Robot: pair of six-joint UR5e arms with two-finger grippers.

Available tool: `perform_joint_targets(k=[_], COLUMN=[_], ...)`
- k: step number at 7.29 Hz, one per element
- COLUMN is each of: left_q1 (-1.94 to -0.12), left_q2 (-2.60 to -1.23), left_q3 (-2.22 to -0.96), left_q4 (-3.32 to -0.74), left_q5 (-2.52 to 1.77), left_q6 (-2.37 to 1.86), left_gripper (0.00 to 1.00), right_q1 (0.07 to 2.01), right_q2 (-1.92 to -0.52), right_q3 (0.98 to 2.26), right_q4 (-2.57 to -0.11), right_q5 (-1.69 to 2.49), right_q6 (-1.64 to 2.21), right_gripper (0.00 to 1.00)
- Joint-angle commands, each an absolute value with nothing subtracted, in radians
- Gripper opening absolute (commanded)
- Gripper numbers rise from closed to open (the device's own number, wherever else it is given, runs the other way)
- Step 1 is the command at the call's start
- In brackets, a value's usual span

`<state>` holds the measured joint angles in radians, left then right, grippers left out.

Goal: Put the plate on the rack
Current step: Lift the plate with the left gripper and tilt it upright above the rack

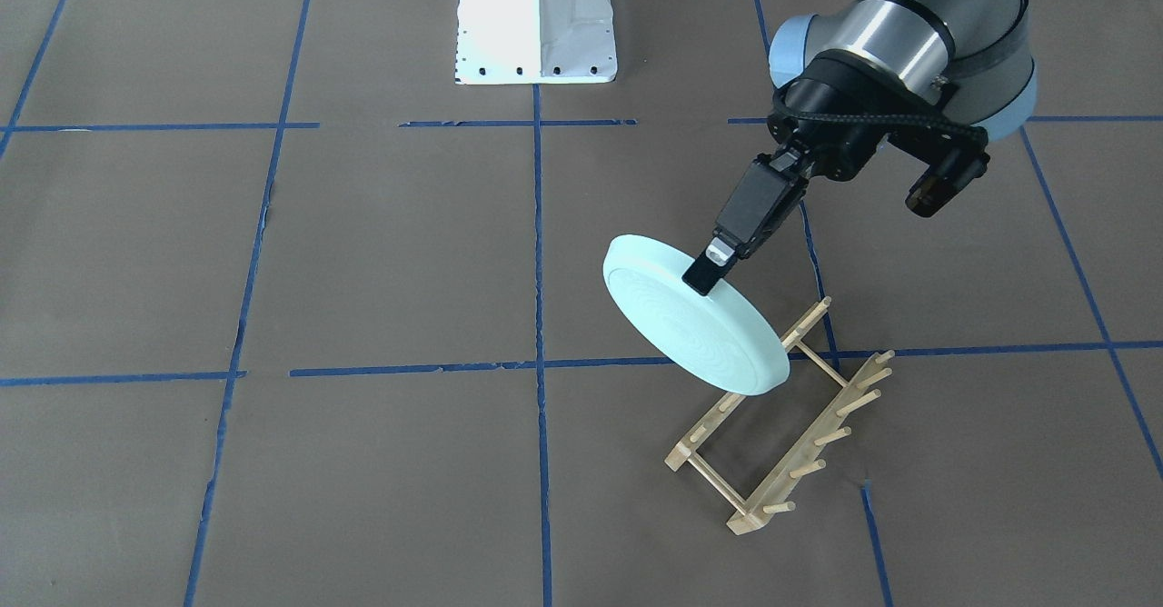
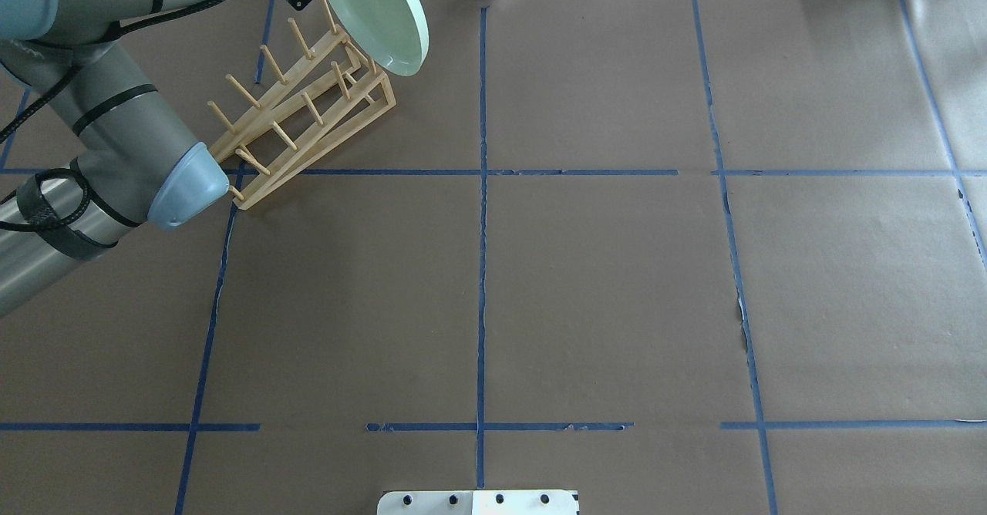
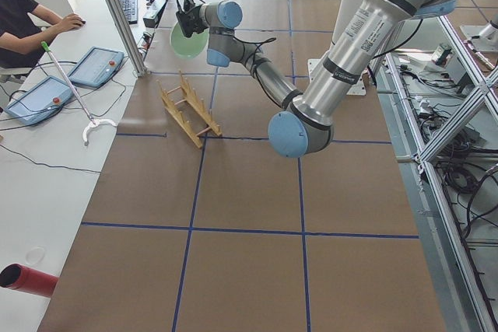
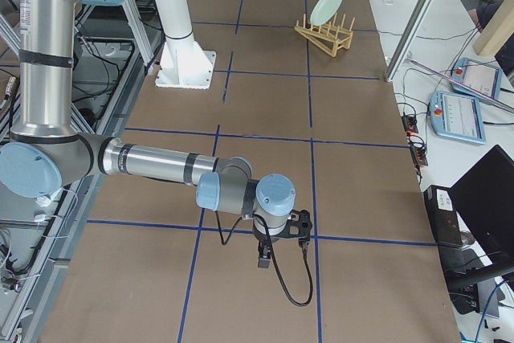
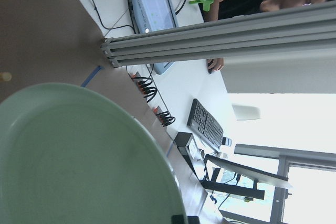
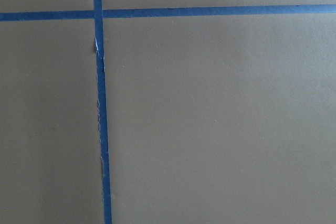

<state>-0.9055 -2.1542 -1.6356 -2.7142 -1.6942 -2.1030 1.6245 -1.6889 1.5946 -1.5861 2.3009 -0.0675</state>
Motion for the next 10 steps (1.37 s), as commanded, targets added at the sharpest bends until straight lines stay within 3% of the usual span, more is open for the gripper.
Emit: perform_joint_targets(k=[1, 10], left_q1=[-0.904, -0.928], left_q2=[-2.131, -2.089], left_q3=[-1.536, -1.372], left_q4=[-2.901, -3.056], left_q5=[-1.614, -1.614], left_q6=[-2.100, -1.982], left_gripper=[0.00, 0.00], right_q1=[1.624, 1.624], right_q2=[-1.689, -1.689], right_q3=[1.595, 1.595], right_q4=[-1.586, -1.586], right_q5=[2.301, 2.301], right_q6=[-0.067, -0.067], right_gripper=[1.00, 1.00])
